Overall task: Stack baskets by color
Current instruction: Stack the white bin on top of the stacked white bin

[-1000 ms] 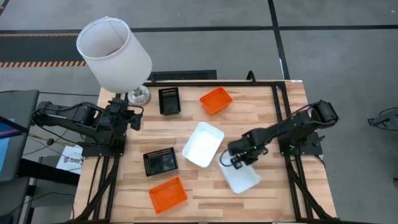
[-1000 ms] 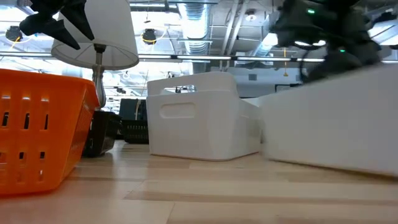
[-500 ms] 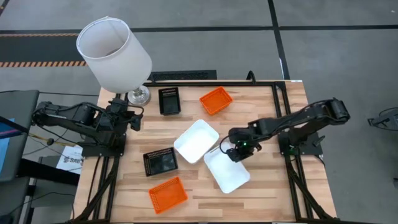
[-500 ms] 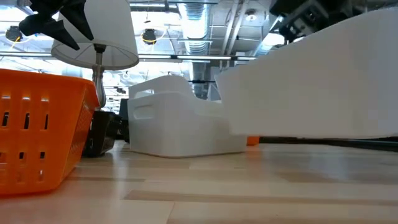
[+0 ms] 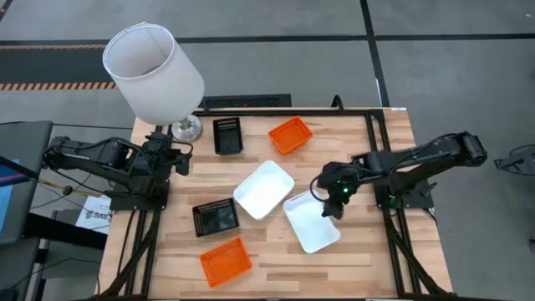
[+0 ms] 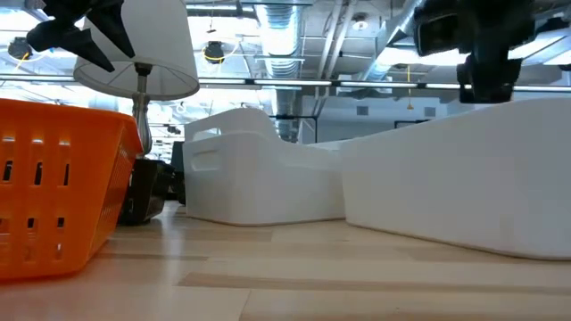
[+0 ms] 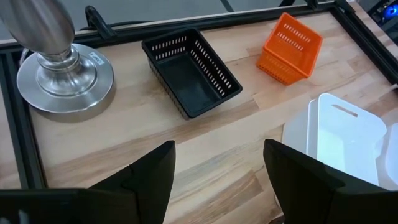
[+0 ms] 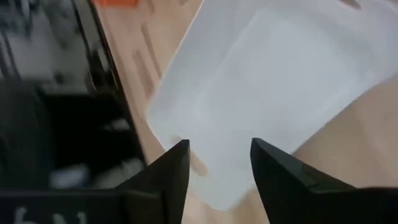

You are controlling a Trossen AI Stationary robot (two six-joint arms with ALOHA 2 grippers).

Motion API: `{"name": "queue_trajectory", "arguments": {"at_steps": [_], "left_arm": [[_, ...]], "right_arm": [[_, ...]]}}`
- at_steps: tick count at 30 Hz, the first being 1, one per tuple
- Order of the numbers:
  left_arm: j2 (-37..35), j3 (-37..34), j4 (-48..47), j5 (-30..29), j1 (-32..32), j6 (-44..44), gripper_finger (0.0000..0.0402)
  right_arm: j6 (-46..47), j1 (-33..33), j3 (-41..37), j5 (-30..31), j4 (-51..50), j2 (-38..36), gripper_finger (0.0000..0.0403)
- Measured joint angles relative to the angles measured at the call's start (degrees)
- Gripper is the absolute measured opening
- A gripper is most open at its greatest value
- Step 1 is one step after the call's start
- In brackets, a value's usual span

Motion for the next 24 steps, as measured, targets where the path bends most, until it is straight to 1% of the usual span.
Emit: {"name": "queue_trajectory", "arguments": {"at_steps": [3,6,7,9,11,14,16,20,23,24], "left_arm": [[-0.01,-0.02,0.00,0.00,-0.01,-0.17,0.0233],[-0.01,0.00,-0.01,0.00,-0.01,-0.20,0.0233],[0.00,-0.02,0.00,0.00,-0.02,-0.20,0.0233],[0.01,-0.02,-0.02,0.00,-0.02,-0.38,0.0233],[0.08,-0.02,-0.02,0.00,0.00,-1.02,0.0233],[0.08,-0.01,-0.01,-0.01,-0.02,-1.77,0.0233],[0.10,-0.02,-0.02,-0.04,-0.01,-2.17,0.0233],[0.11,0.00,-0.03,-0.44,-0.02,-2.51,0.0233],[0.12,-0.02,-0.02,-0.57,-0.01,-3.30,0.0233],[0.11,-0.02,-0.03,-0.60,-0.01,-3.55,0.0233]], "right_arm": [[-16.95,1.25,0.02,0.28,-4.80,-0.26,0.0179],[-39.88,3.34,0.02,0.68,-10.40,0.42,0.0174],[-47.04,4.10,0.02,1.97,-11.33,0.76,0.0173],[-58.79,5.55,0.00,6.49,-12.34,0.71,0.0175],[-69.29,6.95,0.00,11.13,-10.99,0.69,0.0180],[-84.19,8.26,0.00,15.26,-10.33,0.72,0.0190],[-88.79,8.09,-0.06,15.39,-10.21,1.38,0.0195],[-95.78,7.44,-0.48,15.83,-11.75,5.36,0.0197],[-98.29,7.49,-0.37,17.31,-9.36,9.22,0.0193],[-98.87,7.47,-0.42,18.62,-8.60,10.37,0.0192]]}}
